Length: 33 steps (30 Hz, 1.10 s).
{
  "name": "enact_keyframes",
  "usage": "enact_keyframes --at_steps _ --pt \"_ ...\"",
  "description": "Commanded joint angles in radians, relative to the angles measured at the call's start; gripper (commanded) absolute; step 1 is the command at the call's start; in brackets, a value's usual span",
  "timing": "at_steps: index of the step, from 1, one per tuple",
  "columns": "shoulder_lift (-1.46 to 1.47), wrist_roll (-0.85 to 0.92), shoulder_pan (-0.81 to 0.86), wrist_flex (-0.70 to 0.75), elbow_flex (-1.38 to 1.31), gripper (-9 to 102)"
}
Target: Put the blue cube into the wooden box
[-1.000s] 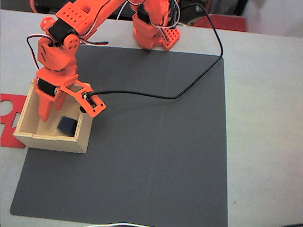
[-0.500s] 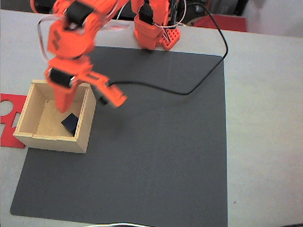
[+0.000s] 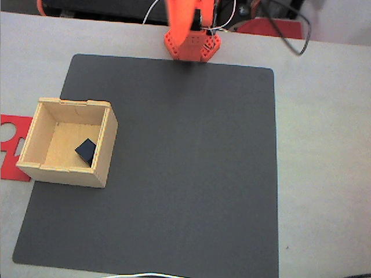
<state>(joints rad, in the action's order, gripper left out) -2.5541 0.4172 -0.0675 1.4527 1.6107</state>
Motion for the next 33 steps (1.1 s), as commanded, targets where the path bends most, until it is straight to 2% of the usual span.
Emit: enact_keyframes --at_steps 1,5,8,10,15,19,26,30,33 --pt "-0.239 0.044 -0.014 0.037 0.132 0" --pt "-0.600 0.094 -0.012 0.092 0.374 0" --pt "-0.723 0.092 0.000 0.149 0.491 0" --pt "-0.787 0.087 0.011 0.133 0.588 0" --pt "-0.785 0.072 0.002 0.017 0.781 0" --pt "-0.787 0.035 0.003 -0.109 1.051 0" --pt "-0.787 -0.094 0.026 -0.175 1.381 0" --pt "-0.785 -0.169 0.117 -0.181 1.387 0" --pt "-0.785 -0.178 0.124 -0.181 1.387 0"
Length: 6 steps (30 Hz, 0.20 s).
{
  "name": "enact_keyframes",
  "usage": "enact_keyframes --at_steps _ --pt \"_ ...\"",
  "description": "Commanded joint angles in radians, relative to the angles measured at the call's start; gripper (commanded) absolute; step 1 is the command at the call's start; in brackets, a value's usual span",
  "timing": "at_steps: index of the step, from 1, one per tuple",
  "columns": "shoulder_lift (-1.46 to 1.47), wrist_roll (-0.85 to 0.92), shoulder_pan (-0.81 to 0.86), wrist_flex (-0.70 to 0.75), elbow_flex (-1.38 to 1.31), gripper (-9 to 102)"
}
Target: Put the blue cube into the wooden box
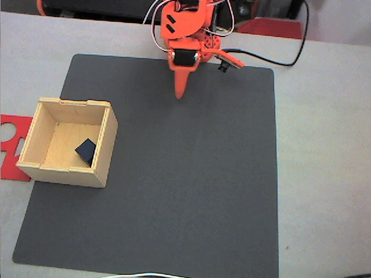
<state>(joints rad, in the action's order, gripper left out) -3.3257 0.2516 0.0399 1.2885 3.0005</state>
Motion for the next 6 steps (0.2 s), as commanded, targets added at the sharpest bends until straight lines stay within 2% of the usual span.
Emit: enact_keyframes --at_steps 1,6 --pt "-0.014 -0.012 0.017 -0.017 -0.003 0" --pt "-0.014 -0.005 0.011 -0.017 -0.003 0"
